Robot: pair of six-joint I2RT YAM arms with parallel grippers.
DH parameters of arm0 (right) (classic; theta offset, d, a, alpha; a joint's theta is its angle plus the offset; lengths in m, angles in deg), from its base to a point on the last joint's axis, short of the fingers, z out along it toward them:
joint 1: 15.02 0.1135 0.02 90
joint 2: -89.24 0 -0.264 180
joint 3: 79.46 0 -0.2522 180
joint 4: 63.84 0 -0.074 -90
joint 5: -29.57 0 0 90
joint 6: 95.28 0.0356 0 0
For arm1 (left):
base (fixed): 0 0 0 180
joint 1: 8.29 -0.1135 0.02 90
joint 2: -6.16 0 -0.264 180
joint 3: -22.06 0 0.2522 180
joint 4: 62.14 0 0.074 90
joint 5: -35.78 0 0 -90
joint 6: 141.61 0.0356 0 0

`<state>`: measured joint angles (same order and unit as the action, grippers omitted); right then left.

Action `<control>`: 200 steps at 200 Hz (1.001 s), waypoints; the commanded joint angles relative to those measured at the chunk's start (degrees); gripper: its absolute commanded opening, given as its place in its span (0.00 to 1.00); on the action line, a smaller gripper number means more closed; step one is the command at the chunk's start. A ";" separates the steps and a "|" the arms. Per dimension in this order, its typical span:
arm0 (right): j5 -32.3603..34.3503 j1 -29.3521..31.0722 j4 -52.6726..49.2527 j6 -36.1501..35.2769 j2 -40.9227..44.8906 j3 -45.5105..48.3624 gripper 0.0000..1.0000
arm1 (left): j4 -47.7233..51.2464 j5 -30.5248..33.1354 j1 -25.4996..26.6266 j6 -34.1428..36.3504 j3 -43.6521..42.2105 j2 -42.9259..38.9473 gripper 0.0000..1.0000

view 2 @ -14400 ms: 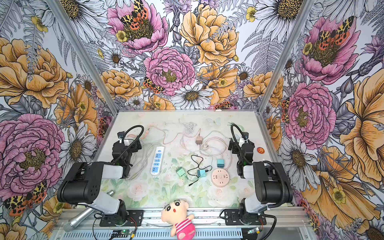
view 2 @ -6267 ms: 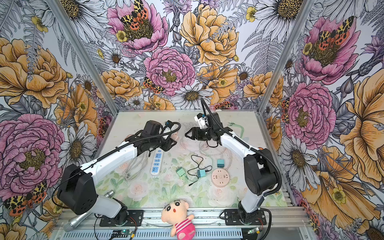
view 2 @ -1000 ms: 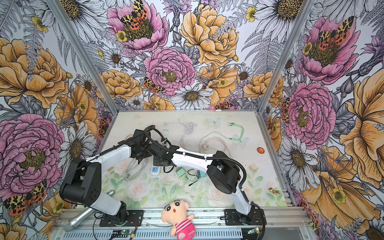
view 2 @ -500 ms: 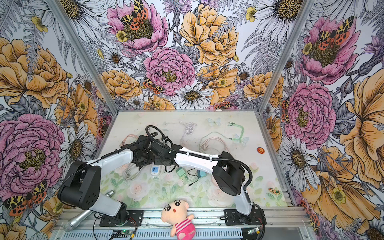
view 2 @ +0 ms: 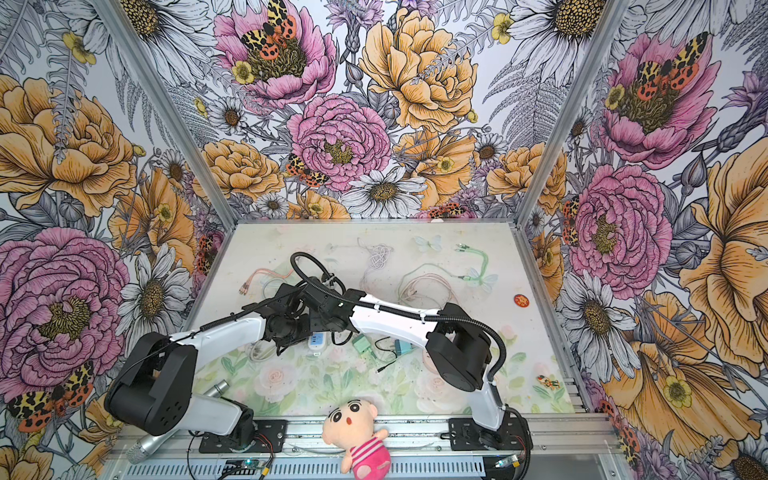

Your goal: Insert the plug

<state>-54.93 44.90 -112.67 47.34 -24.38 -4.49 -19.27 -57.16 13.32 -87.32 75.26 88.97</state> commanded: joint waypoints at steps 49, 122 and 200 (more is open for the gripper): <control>-1.43 -1.06 0.53 -1.75 3.29 2.38 0.00 | -2.95 -4.74 0.03 -1.47 -1.66 -1.64 0.17; -2.23 -1.60 0.55 -4.33 5.34 5.13 0.00 | 7.29 2.25 -8.52 1.54 0.42 -13.12 0.36; -3.08 -0.13 0.48 -4.19 2.57 3.81 0.00 | 7.24 0.64 -13.48 2.75 5.69 -13.15 0.38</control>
<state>-57.99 44.34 -112.95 43.06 -21.37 0.69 -12.19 -56.16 0.84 -85.72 78.52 76.34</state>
